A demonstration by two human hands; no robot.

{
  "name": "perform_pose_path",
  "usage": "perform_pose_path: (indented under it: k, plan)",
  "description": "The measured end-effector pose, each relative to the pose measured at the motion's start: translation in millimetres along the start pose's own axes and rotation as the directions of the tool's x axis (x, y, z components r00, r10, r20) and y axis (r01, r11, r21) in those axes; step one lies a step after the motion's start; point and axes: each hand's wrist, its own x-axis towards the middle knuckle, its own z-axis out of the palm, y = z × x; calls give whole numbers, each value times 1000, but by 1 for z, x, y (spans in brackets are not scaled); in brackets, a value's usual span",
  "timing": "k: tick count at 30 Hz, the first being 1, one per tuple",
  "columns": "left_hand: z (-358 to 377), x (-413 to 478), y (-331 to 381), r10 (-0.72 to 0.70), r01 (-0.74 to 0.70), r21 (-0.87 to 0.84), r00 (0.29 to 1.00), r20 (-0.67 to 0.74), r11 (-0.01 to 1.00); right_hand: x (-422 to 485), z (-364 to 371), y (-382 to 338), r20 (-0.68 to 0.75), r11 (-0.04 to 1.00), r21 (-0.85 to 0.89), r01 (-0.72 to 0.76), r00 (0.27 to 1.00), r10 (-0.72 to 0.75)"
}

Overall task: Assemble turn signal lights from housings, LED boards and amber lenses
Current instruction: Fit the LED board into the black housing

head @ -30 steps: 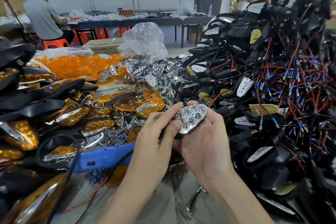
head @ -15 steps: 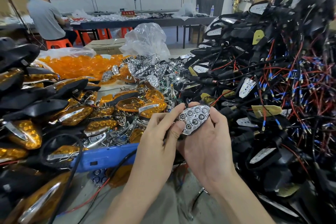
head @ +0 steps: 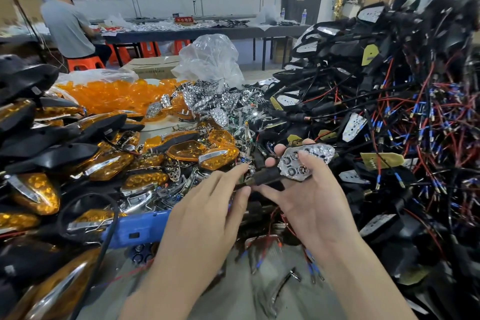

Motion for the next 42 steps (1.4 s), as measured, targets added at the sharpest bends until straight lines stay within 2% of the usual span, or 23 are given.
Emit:
perform_pose_path:
  k: [3, 10, 18, 31, 37, 40, 42]
  plan:
    - [-4, 2, -7, 17, -18, 41, 1000, 14, 999, 2, -6, -1, 10, 1000, 0, -14, 1000, 14]
    - [-12, 1, -17, -17, 19, -39, 998, 59, 999, 2, -9, 0, 47, 1000, -11, -26, 999, 27]
    - [-26, -1, -23, -34, 43, -59, 990, 139, 997, 2, -8, -1, 24, 1000, 16, -2, 1000, 2]
    - [-67, -17, -41, 31, -49, 151, 993, 117, 987, -1, -1, -2, 45, 998, 53, -20, 999, 18]
    - [-75, -17, -43, -6, -22, 261, 994, 107, 965, -1, -4, -24, -62, 995, 81, 57, 997, -52]
    - [-81, -11, -49, -78, 40, 261, 988, 135, 964, -2, -3, -22, -38, 997, 64, 40, 999, -38]
    - [-79, -10, -49, -74, 30, 268, 985, 153, 963, -2, -1, -14, -17, 997, 81, 16, 1000, -15]
